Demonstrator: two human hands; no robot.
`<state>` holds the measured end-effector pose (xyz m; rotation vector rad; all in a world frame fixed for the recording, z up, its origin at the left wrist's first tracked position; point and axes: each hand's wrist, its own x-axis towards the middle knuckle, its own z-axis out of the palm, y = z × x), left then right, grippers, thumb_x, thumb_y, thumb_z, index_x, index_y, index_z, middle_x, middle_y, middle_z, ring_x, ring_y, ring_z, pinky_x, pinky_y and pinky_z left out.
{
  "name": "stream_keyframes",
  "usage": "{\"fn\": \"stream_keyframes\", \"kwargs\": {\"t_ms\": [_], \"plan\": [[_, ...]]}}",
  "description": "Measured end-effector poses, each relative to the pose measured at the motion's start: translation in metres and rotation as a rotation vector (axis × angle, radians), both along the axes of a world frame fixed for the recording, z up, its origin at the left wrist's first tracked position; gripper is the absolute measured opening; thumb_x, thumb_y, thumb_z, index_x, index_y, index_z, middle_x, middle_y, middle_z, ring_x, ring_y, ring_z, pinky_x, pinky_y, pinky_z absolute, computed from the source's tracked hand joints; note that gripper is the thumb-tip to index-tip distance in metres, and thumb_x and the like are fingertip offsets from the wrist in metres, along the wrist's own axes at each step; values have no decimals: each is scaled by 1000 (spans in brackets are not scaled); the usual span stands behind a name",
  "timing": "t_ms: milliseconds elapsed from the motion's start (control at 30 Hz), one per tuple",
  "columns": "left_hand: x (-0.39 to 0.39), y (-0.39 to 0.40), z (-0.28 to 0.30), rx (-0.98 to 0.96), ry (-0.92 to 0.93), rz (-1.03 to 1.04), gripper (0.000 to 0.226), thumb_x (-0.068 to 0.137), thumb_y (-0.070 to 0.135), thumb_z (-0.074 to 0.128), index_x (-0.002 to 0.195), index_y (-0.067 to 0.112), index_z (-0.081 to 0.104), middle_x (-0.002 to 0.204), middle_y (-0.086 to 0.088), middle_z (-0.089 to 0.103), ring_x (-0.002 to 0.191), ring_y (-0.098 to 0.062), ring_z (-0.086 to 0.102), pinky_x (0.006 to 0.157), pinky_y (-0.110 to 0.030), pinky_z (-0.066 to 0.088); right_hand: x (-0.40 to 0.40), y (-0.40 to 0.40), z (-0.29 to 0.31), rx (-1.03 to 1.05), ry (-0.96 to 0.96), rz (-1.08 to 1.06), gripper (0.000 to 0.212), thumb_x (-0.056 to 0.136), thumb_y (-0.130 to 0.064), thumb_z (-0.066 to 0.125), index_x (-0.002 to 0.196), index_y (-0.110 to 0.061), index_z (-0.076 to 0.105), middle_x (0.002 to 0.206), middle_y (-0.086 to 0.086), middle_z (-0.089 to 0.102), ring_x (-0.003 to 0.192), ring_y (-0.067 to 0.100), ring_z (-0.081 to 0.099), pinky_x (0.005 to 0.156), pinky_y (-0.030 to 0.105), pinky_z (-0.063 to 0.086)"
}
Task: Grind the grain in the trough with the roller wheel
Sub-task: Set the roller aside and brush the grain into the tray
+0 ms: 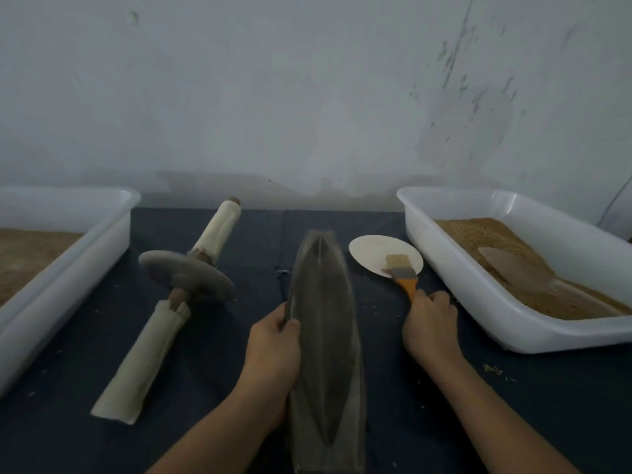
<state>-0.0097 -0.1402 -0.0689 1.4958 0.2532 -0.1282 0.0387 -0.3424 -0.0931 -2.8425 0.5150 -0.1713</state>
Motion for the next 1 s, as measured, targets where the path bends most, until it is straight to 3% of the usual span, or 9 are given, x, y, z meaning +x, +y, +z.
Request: {"fn": "stream_keyframes", "kwargs": {"t_ms": [100,167,267,367,467,667,800,900,1000], "plan": [[-11,3,4,17,-83,-19,22,101,22,43,97,37,59,75,19,69,70,5,65,58,-13,48,-2,0,0,-123,45,-8,29,95,-12,48,122,-2,47,124,20,38,108,38,43,89,40,42],[-23,25,-1,168,-263,94,22,98,32,46,116,39,56,79,23,68,75,7,63,70,-17,49,-5,2,3,-191,-55,7,35,96,-23,50,126,-4,48,124,21,42,110,40,45,91,45,41],[-38,87,-8,938,-644,418,30,90,42,52,117,31,58,102,15,62,92,-12,58,79,-34,48,-10,17,14,-70,-391,195,40,90,-18,59,127,-7,53,119,19,48,106,36,48,89,49,45],[-26,128,-5,1523,-310,318,61,74,57,65,118,18,47,107,-7,54,89,-25,53,73,-38,45,1,41,39,83,-567,353,38,90,-14,59,127,-8,56,121,12,50,109,27,51,88,43,49],[-7,134,-7,1500,37,128,51,80,63,56,108,22,42,97,2,50,78,-14,51,63,-29,41,17,66,59,139,-638,481,36,92,-16,57,127,-9,56,121,10,50,108,24,50,90,36,44],[5,151,-16,1327,-123,68,22,91,40,55,90,28,36,83,8,52,69,-12,54,64,-35,48,25,94,63,97,-666,636,35,91,-18,58,125,-8,57,117,9,52,106,23,50,90,37,46],[-2,151,1,1432,-417,39,31,84,36,65,83,32,34,68,11,47,54,-7,49,45,-27,32,24,95,76,-290,-641,829,61,83,-23,64,138,-9,42,138,12,41,126,30,38,101,48,41],[3,141,31,1493,-747,-31,32,75,25,74,86,26,44,65,9,49,45,-15,50,39,-24,26,24,85,91,-589,-596,850,80,79,-14,71,146,-7,29,153,16,25,143,40,13,117,51,17],[23,124,55,1563,-944,-203,30,74,23,74,92,19,50,73,5,54,49,-22,53,39,-29,35,17,65,102,-634,-682,780,56,73,-7,71,126,-5,53,130,17,51,127,41,38,113,52,23]]}}
